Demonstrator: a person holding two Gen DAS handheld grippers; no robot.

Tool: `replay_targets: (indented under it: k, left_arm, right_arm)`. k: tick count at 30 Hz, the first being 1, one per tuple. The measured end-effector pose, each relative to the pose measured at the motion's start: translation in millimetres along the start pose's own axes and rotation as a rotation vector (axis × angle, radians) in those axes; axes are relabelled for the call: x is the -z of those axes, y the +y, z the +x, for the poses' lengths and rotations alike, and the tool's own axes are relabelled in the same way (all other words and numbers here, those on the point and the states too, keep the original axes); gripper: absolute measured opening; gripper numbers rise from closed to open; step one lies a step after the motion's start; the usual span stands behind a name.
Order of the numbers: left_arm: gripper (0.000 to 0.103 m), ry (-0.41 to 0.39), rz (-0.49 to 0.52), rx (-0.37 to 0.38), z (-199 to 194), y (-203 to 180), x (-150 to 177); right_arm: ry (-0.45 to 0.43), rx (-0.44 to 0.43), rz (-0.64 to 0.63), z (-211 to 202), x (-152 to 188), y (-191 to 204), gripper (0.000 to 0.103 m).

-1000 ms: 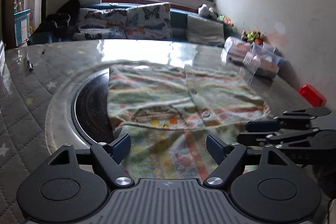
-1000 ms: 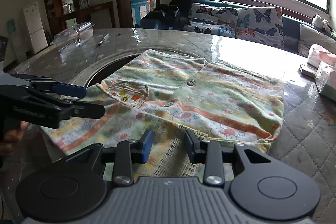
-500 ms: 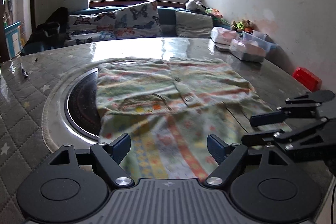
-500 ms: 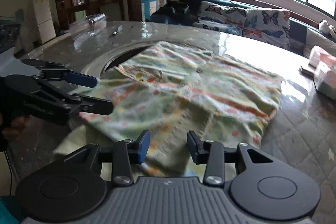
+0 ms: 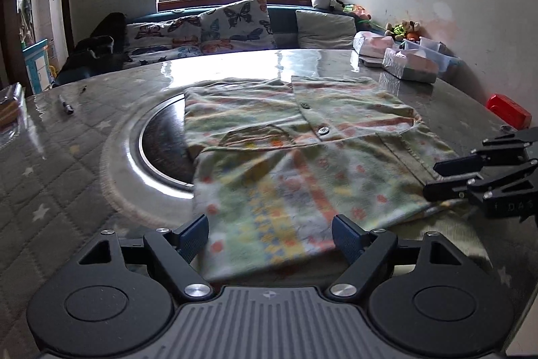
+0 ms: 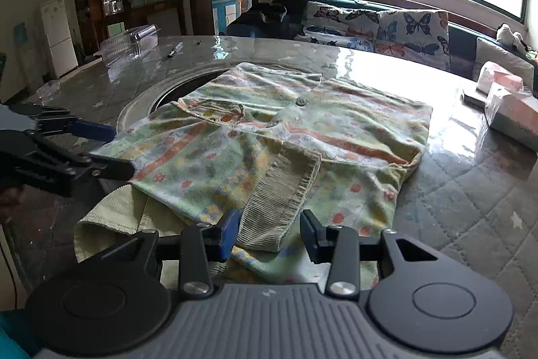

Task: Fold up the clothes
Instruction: 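Move both open grippers to the corduroy hem band of the shirt, then grasp the hem band with both grippers and lift it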

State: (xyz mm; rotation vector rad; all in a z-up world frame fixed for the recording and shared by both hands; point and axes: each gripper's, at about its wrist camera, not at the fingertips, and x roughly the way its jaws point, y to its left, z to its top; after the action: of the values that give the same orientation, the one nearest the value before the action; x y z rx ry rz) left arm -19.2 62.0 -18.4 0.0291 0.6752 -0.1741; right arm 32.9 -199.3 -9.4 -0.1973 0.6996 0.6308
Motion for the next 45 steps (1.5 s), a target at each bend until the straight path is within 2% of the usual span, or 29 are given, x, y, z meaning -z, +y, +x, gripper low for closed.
replay_targets:
  k: [3,9,11,13,20,23,24,26,27,30,33,36,38,42,45]
  left_arm:
    - [0.083,-0.011,0.046,0.024,-15,-6,4]
    - [0.083,-0.028,0.257,0.068,-34,-27,20]
    - [0.083,-0.036,0.316,0.091,-35,-38,26]
    - [0.083,-0.046,0.371,0.111,-35,-45,32]
    - [0.082,-0.103,0.462,0.149,-22,-66,33]
    - [0.078,-0.144,0.475,0.168,-18,-72,29]
    - [0.074,-0.155,0.480,0.175,-17,-73,27]
    - [0.068,-0.163,0.479,0.194,-15,-74,25]
    - [0.061,-0.164,0.475,0.206,-14,-73,24]
    - [0.030,-0.155,0.432,0.250,-12,-68,19]
    - [0.016,-0.148,0.367,0.280,-11,-61,12]
    - [0.009,-0.136,0.255,0.298,-9,-48,-2]
    - [0.009,-0.138,0.191,0.308,-6,-40,-13]
    - [0.008,-0.141,0.127,0.323,-1,-32,-26]
    - [0.008,-0.135,0.116,0.326,1,-30,-30]
  right_arm:
    - [-0.015,0.004,-0.008,-7,-2,1,0.040]
    - [-0.009,0.016,-0.056,-23,3,4,0.042]
    - [-0.003,0.021,-0.075,-28,7,6,0.049]
    - [0.002,0.026,-0.091,-33,11,7,0.049]
    - [0.024,0.048,-0.115,-43,22,5,0.050]
    - [0.035,0.055,-0.124,-47,26,4,0.051]
    - [0.040,0.056,-0.128,-47,28,4,0.051]
    - [0.046,0.055,-0.136,-49,32,4,0.052]
    - [0.044,0.051,-0.143,-49,33,4,0.052]
    - [0.036,0.035,-0.167,-51,34,8,0.053]
    - [0.019,0.005,-0.202,-50,33,14,0.056]
    - [0.011,-0.014,-0.234,-46,30,20,0.058]
    - [0.002,-0.018,-0.262,-39,28,25,0.058]
    - [-0.031,-0.027,-0.280,-29,19,32,0.058]
    - [-0.056,-0.032,-0.277,-20,11,35,0.052]
